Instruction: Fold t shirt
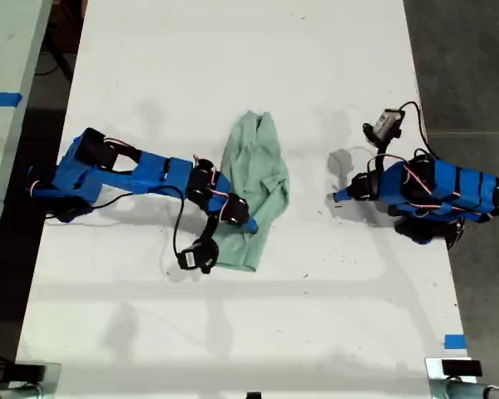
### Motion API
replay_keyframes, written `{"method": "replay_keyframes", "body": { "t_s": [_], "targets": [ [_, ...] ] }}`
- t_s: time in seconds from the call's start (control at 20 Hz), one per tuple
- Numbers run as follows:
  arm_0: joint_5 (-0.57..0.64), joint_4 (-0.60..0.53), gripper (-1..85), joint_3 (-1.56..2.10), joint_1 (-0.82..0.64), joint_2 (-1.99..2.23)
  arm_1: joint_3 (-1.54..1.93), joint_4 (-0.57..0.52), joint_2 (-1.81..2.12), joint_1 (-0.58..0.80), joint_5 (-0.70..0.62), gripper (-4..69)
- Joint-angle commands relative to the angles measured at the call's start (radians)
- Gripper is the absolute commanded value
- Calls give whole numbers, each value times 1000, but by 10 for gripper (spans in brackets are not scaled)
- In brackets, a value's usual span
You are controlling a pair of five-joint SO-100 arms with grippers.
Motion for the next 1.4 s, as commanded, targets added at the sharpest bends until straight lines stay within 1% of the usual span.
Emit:
{"method": "replay_keyframes", "body": {
  "t_s": [0.0, 0.05, 0.1, 0.15, 0.25, 0.35, 0.4, 0.45, 0.5, 0.55, 0.6, 0.65, 0.75, 0.8, 0.85, 0.9, 0.95, 1.0, 1.05, 1.1, 1.15, 1.2, 1.25, 1.3, 1.35],
  "targets": [
    [8, -17, 318, -71, 6, 25, 55, 6, 15, -11, -2, 12],
    [5, -6, 348, -71, 3, 40, 55, 6, 15, -11, -2, 12],
    [5, 5, 333, -60, 2, 69, 55, 6, 15, -11, -2, 12],
    [-9, 38, 300, -60, 0, 107, 55, 6, 15, -11, -2, 12],
    [-64, 132, 278, -14, -8, 244, 55, 6, 15, -12, -2, 12],
    [-132, 256, 254, 38, -21, 402, 55, 6, 15, -12, -2, 12],
    [-155, 291, 195, 109, -40, 499, 55, 6, 15, -12, -2, 12],
    [-178, 295, 98, 233, -64, 618, 55, 6, 15, -12, -2, 12],
    [-224, 290, 60, 382, -98, 744, 55, 6, 15, -12, -2, 12],
    [-270, 265, 60, 561, -137, 884, 55, 6, 15, -12, -2, 12],
    [-296, 198, 63, 764, -176, 1037, 55, 6, 15, -12, -2, 12],
    [-296, 86, 51, 991, -216, 1209, 55, 6, 15, -12, -2, 12],
    [-296, -186, -2, 1456, -291, 1582, 55, 6, 15, -11, -2, 12],
    [-308, -325, -3, 1684, -305, 1792, 55, 6, 15, -11, -2, 12],
    [-342, -439, -3, 1882, -296, 1999, 55, 6, 15, -11, -2, 12],
    [-391, -472, -3, 2045, -288, 2201, 55, 6, 15, -9, 0, 12],
    [-423, -431, -3, 2192, -291, 2427, 55, 6, 15, -8, 0, 12],
    [-466, -362, -3, 2235, -302, 2493, 55, 6, 14, -8, 0, 12],
    [-457, -344, -3, 2244, -318, 2479, 55, 9, 15, -11, 2, 12],
    [-469, -285, -3, 2244, -321, 2520, 55, 9, 14, -12, 3, 12],
    [-463, -264, -3, 2244, -345, 2522, 55, 9, 14, -12, 5, 12],
    [-425, -252, -3, 2246, -371, 2522, 55, 9, 14, -11, 2, 12],
    [-365, -206, -3, 2246, -416, 2522, 55, 9, 14, -12, 5, 12],
    [-353, -121, -3, 2246, -477, 2520, 55, 9, 14, -12, 3, 12],
    [-264, -127, -3, 2246, -505, 2520, 55, 9, 14, -12, 3, 12]
  ]
}}
